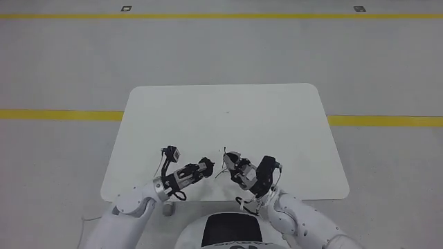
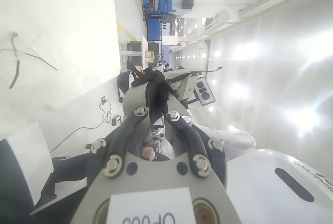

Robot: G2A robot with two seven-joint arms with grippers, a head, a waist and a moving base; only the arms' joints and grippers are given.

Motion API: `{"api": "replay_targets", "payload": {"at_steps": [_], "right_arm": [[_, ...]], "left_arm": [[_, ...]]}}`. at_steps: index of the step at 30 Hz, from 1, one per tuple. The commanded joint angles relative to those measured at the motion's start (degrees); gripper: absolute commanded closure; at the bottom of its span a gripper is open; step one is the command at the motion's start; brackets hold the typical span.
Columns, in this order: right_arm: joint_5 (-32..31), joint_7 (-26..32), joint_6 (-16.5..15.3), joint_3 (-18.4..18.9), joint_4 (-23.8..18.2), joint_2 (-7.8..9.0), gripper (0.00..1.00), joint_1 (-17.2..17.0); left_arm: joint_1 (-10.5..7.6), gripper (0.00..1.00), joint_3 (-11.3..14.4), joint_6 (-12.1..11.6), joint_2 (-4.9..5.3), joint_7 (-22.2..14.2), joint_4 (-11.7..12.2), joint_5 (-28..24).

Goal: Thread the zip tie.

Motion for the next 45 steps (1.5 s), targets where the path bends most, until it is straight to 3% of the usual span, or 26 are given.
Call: {"api": "replay_targets", "payload": {"at_steps": [1, 10, 17, 30, 45], "right_arm": [[-0.86, -2.29, -0.32, 0.16, 1.02, -0.07, 1.00, -0.29], [-1.09, -8.45, -0.32, -1.21, 5.39, -0.95, 1.00, 0.25], [0.75, -10.08, -0.32, -3.37, 7.57, -1.69, 1.00, 1.88], [0.71, -10.31, -0.32, -3.47, 7.81, -1.72, 1.00, 2.11], [3.14, -8.24, -0.32, -2.88, 7.54, -2.46, 1.00, 1.86]], "left_arm": [[0.65, 1.00, -0.76, 0.00, -0.64, 0.44, -0.37, 2.16], [1.61, 1.00, -1.96, 0.00, -3.24, 2.68, -1.95, 10.91], [2.31, 1.00, -1.95, 0.00, -4.43, 4.79, -2.47, 15.39], [4.09, 1.00, -3.74, 0.00, -5.48, 5.32, -4.49, 16.91], [4.64, 1.00, -3.85, 0.00, -5.62, 5.53, -4.85, 18.12]]}}
